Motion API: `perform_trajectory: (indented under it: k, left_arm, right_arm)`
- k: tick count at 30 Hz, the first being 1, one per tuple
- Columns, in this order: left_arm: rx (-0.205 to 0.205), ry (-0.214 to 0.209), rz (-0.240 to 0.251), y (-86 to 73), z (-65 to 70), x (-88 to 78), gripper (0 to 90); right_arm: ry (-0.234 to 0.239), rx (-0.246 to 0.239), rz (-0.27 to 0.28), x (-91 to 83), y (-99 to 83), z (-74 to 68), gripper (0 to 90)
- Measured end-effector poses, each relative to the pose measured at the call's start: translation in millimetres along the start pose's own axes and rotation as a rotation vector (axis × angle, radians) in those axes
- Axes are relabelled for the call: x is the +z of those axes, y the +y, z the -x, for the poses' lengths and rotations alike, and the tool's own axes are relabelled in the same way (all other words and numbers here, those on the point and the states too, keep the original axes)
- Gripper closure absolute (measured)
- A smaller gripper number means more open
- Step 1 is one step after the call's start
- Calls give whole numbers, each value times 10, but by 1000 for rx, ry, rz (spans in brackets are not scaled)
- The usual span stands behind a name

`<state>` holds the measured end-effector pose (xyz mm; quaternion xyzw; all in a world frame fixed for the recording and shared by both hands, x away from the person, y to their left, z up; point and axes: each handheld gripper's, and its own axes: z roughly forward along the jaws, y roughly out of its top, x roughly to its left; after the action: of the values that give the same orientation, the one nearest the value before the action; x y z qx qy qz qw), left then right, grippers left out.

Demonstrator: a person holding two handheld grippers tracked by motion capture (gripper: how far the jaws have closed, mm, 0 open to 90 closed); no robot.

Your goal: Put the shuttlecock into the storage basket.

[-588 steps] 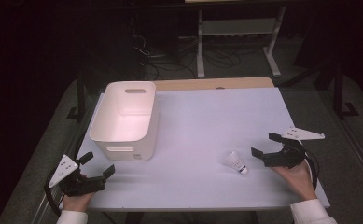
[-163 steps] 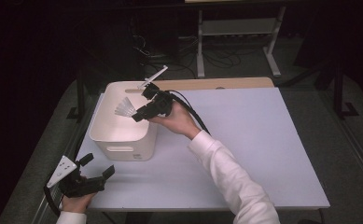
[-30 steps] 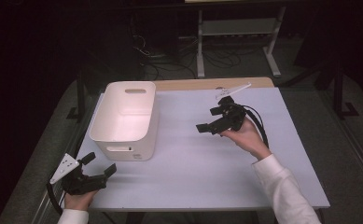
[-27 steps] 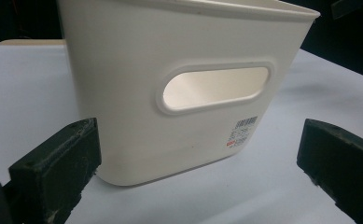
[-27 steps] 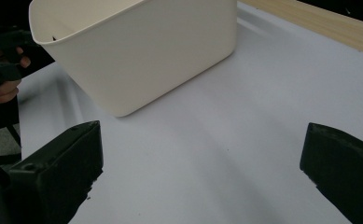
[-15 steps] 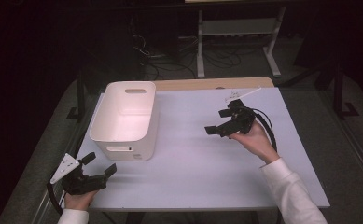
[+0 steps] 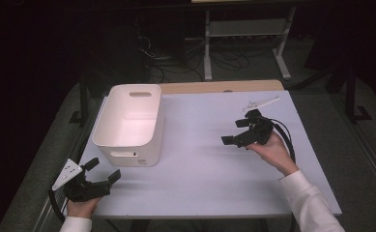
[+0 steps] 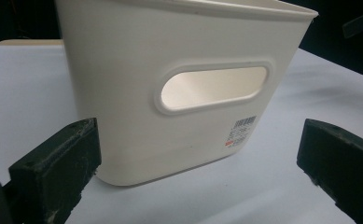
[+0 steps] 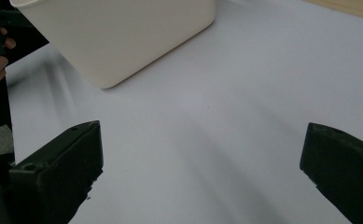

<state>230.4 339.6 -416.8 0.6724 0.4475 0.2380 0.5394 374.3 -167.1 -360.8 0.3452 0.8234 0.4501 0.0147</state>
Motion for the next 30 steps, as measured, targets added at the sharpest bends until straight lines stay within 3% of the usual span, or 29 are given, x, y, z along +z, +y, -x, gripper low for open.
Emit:
perform_trajectory:
  k: [17,30]
  left_arm:
    - [0,2,-3,0,-4,2,0]
    - [-8,4,2,0,2,4,0]
  right_arm:
    - [6,40,12,-102,-307,104,0]
    - [11,25,33,-164,-457,133,0]
